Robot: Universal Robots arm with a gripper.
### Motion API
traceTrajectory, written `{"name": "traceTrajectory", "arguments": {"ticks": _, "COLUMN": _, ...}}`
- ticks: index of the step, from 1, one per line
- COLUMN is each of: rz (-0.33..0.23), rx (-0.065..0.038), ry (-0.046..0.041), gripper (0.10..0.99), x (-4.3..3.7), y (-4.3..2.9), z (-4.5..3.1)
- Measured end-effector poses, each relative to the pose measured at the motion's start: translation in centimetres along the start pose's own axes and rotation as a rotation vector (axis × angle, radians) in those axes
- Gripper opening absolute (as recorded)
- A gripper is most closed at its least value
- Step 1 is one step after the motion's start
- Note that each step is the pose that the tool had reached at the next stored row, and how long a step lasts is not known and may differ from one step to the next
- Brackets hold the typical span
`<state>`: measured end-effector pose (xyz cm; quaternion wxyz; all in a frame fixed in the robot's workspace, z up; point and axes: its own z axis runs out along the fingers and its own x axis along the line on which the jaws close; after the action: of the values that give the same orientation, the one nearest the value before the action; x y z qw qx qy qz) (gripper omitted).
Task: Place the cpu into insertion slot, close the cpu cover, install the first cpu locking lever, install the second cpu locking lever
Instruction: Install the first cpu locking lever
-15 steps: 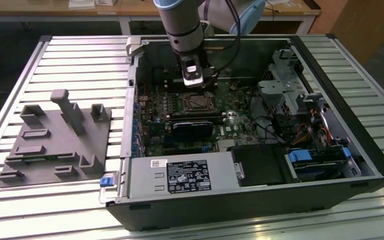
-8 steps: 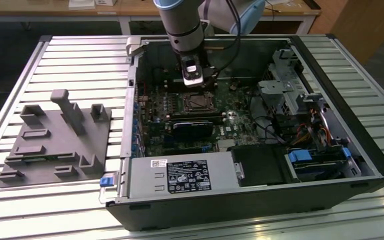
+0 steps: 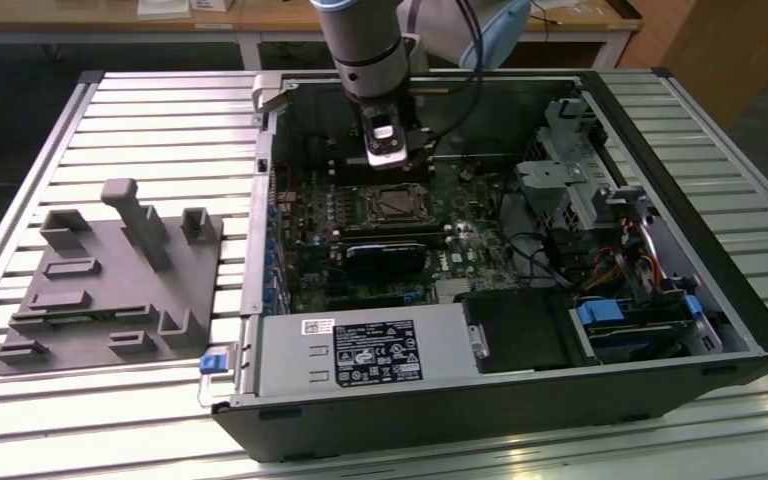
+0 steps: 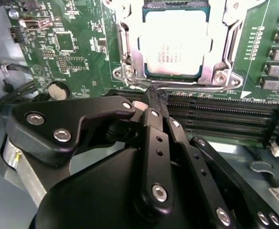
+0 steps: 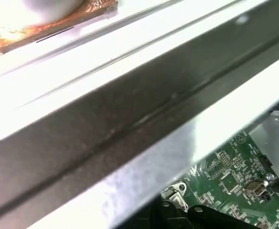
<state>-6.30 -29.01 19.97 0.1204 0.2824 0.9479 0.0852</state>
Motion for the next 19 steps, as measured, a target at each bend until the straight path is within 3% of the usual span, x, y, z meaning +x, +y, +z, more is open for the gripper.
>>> {"name": "traceTrajectory", "arguments": {"ticks": 19, "rz": 0.000, "rx": 0.000, "ry": 0.0000, "gripper": 0.106, "x": -0.57, "y": 0.73, "z": -3.01}}
